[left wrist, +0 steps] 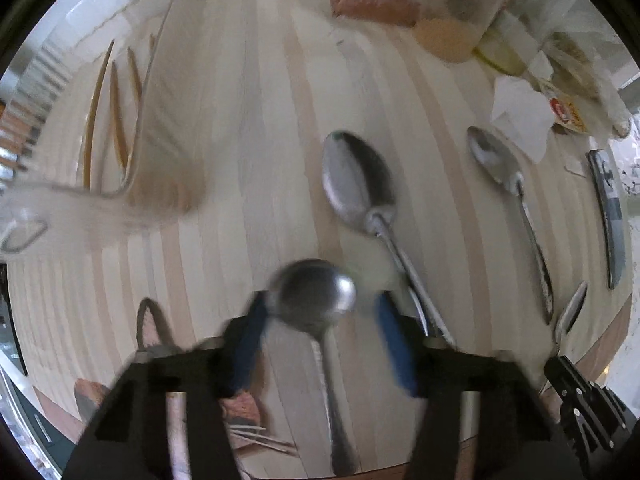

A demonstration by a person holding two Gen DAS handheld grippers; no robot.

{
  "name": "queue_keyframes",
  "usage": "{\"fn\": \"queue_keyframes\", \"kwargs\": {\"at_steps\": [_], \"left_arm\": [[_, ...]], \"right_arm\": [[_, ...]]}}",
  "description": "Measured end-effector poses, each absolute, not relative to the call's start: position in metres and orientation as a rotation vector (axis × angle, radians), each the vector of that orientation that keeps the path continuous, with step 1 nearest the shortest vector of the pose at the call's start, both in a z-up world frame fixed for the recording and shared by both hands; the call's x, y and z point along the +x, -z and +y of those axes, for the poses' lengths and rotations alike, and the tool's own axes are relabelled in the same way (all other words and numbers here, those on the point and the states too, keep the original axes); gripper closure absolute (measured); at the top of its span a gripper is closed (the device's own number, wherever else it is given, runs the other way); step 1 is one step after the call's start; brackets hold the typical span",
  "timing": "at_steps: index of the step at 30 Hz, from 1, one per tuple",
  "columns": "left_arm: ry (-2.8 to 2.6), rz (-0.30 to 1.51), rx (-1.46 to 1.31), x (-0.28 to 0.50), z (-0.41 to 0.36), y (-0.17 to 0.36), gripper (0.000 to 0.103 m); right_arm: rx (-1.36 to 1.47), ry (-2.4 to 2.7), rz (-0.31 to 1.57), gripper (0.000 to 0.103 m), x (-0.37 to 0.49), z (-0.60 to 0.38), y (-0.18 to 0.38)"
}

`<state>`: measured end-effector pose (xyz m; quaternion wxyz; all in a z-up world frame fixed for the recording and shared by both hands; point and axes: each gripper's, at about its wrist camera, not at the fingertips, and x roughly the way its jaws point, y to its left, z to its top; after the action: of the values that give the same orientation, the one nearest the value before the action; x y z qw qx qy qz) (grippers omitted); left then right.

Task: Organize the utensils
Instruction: 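Grasp a silver spoon by its handle with the left tool while the right tool holds its spoon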

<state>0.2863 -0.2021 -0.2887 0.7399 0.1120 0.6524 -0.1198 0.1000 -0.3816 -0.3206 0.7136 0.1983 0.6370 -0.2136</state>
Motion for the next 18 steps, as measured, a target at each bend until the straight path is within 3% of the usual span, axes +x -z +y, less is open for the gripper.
{"fn": "queue_keyframes", "kwargs": {"at_steps": [18], "left_arm": [[0.289,1.436,0.358,0.252,-0.151,0.287,0.065]], "right_arm": [[0.450,0.371,1.435,0.096,0.104,-0.346,0.315]]}}
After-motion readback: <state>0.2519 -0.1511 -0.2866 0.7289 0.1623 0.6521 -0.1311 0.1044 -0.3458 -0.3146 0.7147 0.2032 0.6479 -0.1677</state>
